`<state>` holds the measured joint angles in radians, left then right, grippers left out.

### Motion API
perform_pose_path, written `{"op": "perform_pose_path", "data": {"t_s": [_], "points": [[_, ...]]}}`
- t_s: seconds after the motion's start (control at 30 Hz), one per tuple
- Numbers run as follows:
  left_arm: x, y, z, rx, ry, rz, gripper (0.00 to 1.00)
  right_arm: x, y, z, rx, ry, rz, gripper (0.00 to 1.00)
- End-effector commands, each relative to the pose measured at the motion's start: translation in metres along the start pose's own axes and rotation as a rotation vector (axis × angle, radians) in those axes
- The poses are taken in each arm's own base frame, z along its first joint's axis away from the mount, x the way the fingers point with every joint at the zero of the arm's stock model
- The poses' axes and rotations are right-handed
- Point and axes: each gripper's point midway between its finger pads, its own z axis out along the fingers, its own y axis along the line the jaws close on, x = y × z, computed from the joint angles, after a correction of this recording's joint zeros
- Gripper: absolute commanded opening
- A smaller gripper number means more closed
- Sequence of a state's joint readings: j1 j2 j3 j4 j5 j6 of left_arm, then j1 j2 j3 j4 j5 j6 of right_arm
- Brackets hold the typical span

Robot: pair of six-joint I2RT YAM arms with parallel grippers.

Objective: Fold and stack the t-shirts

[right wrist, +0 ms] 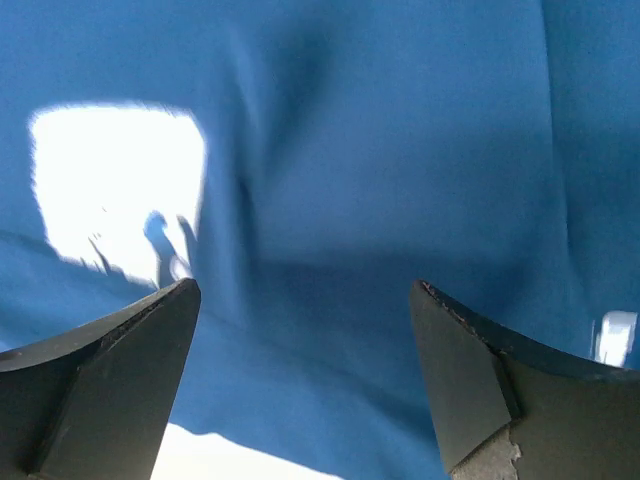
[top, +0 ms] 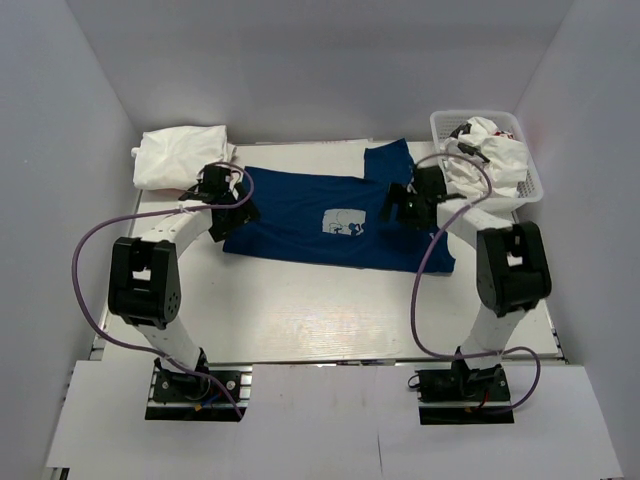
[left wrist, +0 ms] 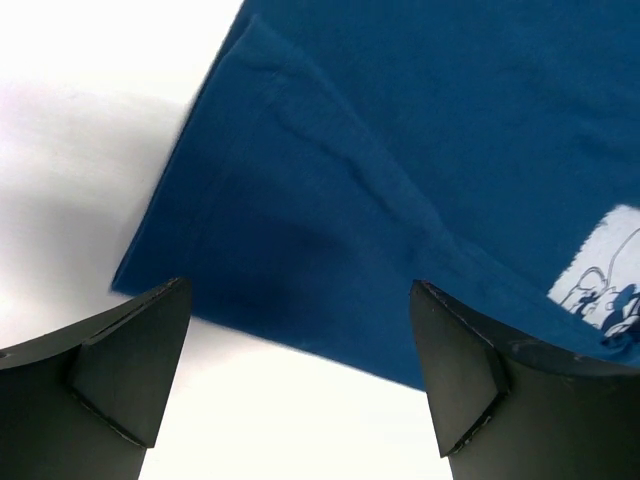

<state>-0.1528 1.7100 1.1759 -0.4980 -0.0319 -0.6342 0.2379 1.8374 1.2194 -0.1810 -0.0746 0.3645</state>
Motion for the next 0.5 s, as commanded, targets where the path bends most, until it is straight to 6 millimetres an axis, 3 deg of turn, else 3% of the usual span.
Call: {"op": "perform_pose_path", "data": {"t_s": [0.0, 0.13, 0.27, 0.47], "points": [[-0.011, -0.021, 0.006, 0.087, -0.023, 0.014, 1.0, 0.023, -0.009, -0.021, 0.025, -0.022, 0.08, 0.9], [0.012, -0.023, 0.033, 0.125, 0.06, 0.005, 1.0, 0.054, -0.026, -0.019, 0.079, 0.043, 0.107, 0.9], [0.049, 0.001, 0.052, 0.058, 0.165, -0.02, 1.0, 0.071, -0.026, -0.019, 0.072, 0.106, 0.11, 0.9], [0.087, 0.037, 0.032, -0.04, 0.223, -0.038, 1.0, 0.108, -0.036, -0.04, 0.094, 0.144, 0.122, 0.9]]}}
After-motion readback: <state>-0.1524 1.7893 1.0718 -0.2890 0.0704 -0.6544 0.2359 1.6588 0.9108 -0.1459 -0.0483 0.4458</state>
